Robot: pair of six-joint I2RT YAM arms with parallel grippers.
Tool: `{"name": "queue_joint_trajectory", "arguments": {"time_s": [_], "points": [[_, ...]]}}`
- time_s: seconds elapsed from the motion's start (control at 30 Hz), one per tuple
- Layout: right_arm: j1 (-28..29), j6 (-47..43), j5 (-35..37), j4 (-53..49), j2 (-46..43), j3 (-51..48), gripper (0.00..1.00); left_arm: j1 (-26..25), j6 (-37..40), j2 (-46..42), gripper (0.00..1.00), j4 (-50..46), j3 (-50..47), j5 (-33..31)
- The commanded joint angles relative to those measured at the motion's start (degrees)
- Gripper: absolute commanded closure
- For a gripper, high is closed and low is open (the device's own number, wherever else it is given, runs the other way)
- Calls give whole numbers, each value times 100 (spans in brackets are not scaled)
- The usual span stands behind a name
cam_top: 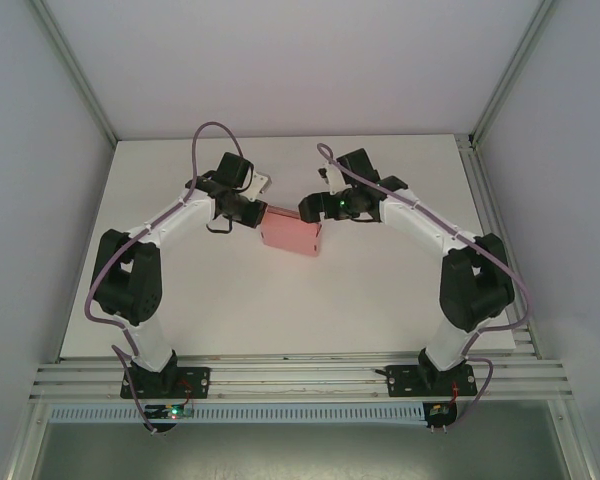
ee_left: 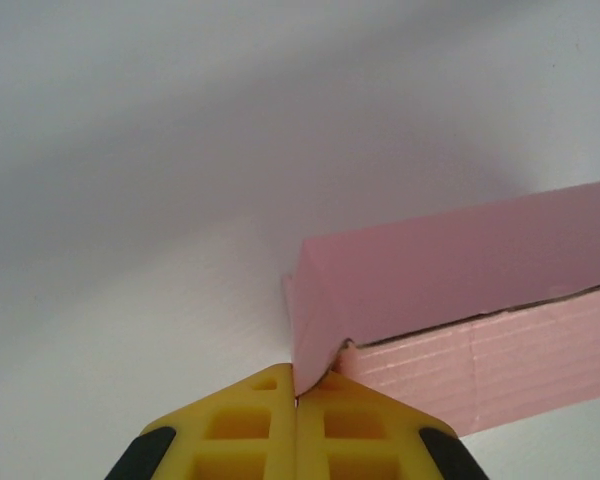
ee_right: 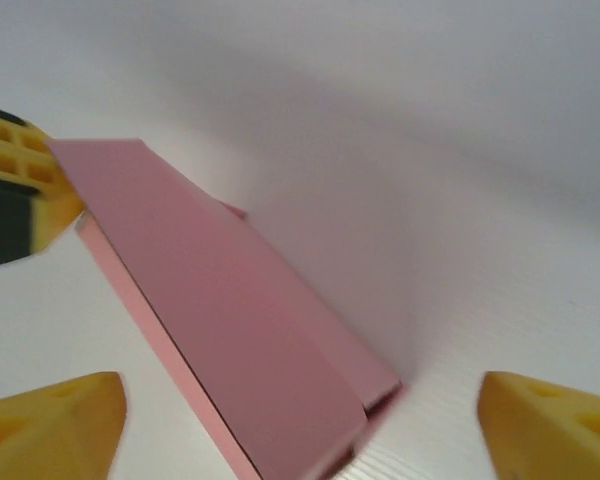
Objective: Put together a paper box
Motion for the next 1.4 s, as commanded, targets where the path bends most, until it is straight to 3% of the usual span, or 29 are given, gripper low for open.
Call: {"name": "queue_joint_trajectory", "arguments": {"time_s": [0.0,0.13,0.23,0.43,0.57,0.77,0.9,1.23,1.37], "points": [[182,445,-20,746,-111,-228,2,61,-154,98,100,-368,233,110],[398,576,630,399,-70,-332,2,63,-186,123,100,-472,311,64],[627,929,921,756,-254,-756,2,57,-218,110,100,-522,340,94],[750,1468,987,1300,-19,-1101,3,50,-207,154,100,-693,442,232],[625,1675,1030,1373,301,-1115,17,54,-200,219,100,-891,587,323],[253,1944,506,1405,657,-1151,39,55,-13,355,100,-1461,927,705],[195,1884,469,1127,859,-996,43,74,-20,369,100,-1596,1118,1242],[300,1085,1193,-39,1099,-409,46,129,-170,910,100,-2669,2280,1512],[285,1056,1061,111,1101,-493,46,142,-267,897,100,-2839,2239,526]]}}
